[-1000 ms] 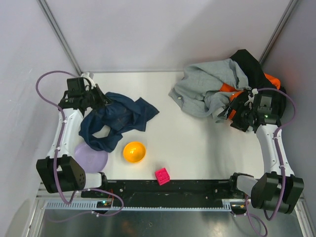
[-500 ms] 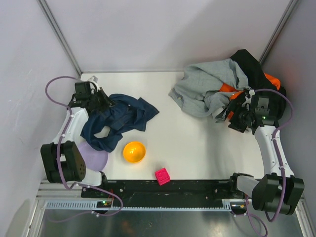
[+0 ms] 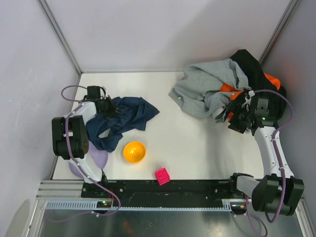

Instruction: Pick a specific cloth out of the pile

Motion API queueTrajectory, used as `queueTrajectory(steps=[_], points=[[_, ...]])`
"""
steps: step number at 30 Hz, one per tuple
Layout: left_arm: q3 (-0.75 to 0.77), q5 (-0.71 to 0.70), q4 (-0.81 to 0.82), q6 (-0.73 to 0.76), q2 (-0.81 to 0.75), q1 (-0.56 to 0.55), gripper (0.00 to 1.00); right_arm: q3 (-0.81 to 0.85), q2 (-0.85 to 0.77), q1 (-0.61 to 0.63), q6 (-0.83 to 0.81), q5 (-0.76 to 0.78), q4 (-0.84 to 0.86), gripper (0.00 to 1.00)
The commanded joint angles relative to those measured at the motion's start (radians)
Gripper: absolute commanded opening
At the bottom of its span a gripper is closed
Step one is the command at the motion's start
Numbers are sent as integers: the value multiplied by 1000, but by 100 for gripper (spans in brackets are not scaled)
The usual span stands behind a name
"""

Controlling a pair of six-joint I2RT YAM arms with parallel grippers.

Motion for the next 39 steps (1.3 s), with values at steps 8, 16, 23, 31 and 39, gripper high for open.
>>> queueTrajectory(steps=[8,16,23,31,39], points=[[62,-14,13,-9,-111,-9,53,-4,-58,7,11,1,0,90],[63,61,-14,-17,-321,-9,97,-4,-92,8,10,-2,-16,91],[8,92,-83,23,-471,-10,100,-16,-108,13,8,-2,-26,92],[-31,-52,-276,176,-537,-54,95,-49,-127,22,1,1,-30,92],[-74,-141,-432,235,-493,-167,91,-70,-136,23,-8,1,-33,92]])
